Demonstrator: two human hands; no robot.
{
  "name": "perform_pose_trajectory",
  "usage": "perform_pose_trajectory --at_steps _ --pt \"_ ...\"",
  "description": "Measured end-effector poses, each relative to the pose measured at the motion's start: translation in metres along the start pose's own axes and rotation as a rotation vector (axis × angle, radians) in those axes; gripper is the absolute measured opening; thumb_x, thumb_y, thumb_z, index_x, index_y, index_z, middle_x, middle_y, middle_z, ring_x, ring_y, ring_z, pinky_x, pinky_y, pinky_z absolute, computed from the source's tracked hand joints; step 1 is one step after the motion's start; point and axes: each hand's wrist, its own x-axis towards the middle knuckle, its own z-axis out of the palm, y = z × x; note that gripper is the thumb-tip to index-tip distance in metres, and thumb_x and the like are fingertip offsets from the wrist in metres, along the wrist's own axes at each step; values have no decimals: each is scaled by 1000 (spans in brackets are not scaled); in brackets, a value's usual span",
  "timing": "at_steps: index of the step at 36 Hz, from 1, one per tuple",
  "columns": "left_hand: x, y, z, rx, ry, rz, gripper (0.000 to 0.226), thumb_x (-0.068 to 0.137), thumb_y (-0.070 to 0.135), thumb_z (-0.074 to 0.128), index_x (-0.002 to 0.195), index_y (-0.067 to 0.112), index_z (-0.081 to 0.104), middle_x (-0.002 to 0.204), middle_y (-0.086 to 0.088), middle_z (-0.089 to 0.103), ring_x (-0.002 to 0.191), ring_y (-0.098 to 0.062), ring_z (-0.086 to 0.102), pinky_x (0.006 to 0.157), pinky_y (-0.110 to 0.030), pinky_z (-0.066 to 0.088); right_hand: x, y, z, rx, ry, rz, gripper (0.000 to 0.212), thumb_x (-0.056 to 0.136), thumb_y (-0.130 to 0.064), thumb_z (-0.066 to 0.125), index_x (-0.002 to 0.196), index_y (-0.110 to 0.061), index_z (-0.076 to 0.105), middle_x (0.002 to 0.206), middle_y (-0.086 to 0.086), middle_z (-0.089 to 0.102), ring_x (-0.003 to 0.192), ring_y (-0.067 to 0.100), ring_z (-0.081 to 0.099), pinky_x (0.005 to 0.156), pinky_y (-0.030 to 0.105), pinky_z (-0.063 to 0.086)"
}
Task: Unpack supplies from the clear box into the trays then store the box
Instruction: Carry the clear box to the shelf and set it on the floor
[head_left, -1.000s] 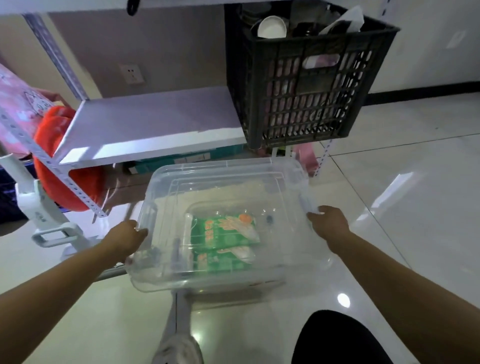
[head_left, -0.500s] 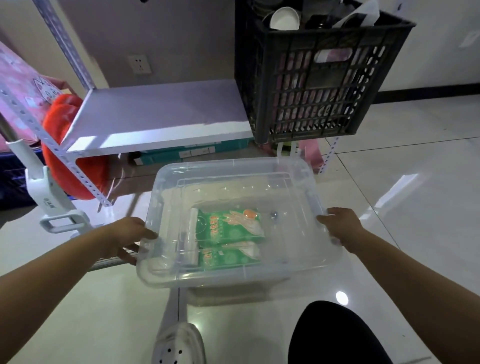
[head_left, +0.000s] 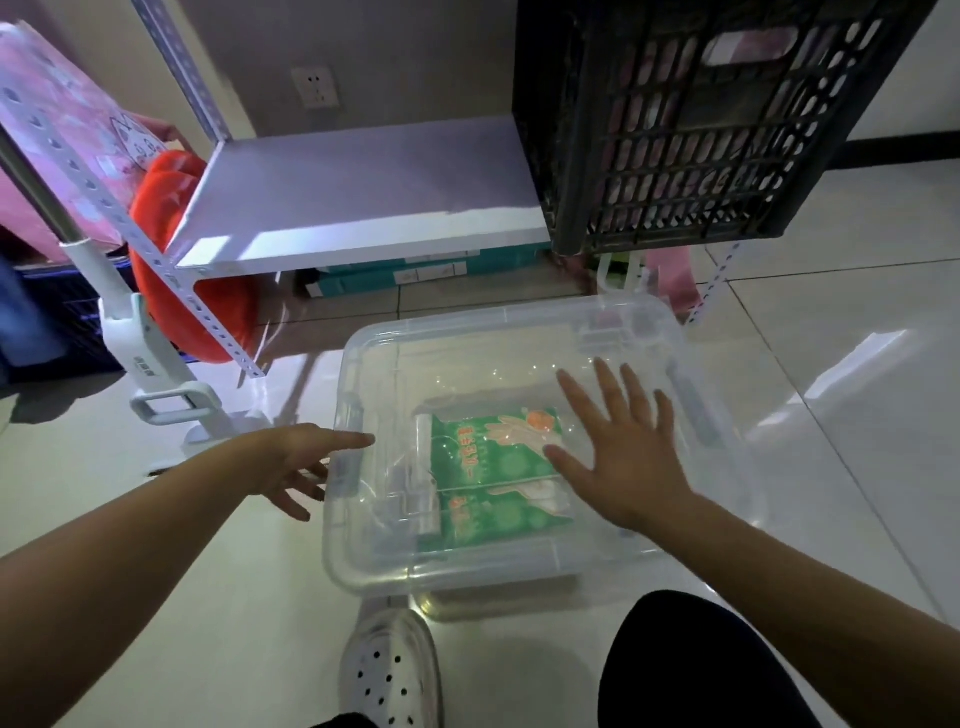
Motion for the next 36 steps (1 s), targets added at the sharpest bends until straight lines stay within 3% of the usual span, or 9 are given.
perform_pose_trajectory --at_steps 5,8,10,13,16,20,26,29,36 --pt "19 -4 -13 -228 24 86 93 78 40 80 151 22 25 148 -13 41 129 -37 46 98 -57 48 3 -79 45 -8 -124 -215 74 88 -79 9 153 -50 -11 164 -4 -23 149 26 -26 114 63 -16" --pt "24 -4 -17 -376 -49 134 100 78 34 80 155 33 15 141 -12 48 123 -35 53 91 -56 52 8 -95 60 -19 -159 -180 74 87 -80 2 153 -50 -7 165 -4 -17 150 26 -23 112 64 -19" --pt "25 -5 -15 -406 -96 137 92 80 31 79 152 31 22 132 -12 55 114 -34 60 79 -53 58 11 -97 64 -19 -161 -162 73 86 -81 -1 153 -51 -10 165 -5 -17 150 26 -24 111 65 -20" --pt "29 -9 -13 -388 -107 144 82 73 29 84 141 19 40 133 -14 58 114 -36 62 84 -57 57 13 -96 68 -13 -139 -155 71 87 -82 0 152 -53 -10 165 -5 -14 150 25 -21 111 66 -19" --pt "27 -7 -15 -367 -53 126 82 71 27 88 138 15 43 133 -11 58 113 -34 62 73 -49 60 11 -96 70 -19 -106 -146 70 88 -81 1 152 -54 -7 165 -5 -9 152 26 -16 112 68 -14" --pt "24 3 -17 -220 64 137 50 68 25 90 106 5 64 111 -14 69 98 -30 67 67 -43 60 12 -97 72 -17 -90 -150 70 88 -81 0 152 -54 -7 166 -4 -7 152 26 -14 112 69 -11" --pt "18 13 -14 -155 140 148 29 74 17 86 89 11 62 98 -12 68 86 -30 68 57 -43 60 12 -97 73 -28 -75 -150 69 88 -81 0 151 -54 -9 166 -5 -9 152 26 -14 112 68 -15" --pt "14 12 -12 -160 138 133 27 75 18 85 89 12 63 95 -11 68 82 -30 67 51 -39 59 12 -98 73 -33 -71 -153 69 88 -81 0 151 -54 -11 165 -5 -11 151 26 -16 112 68 -17" --pt "6 13 -10 -192 95 112 26 81 16 81 92 6 60 104 -16 63 85 -36 65 50 -49 59 11 -99 74 -20 -46 -151 69 91 -80 8 154 -52 1 166 -3 0 153 28 -6 113 68 -12"
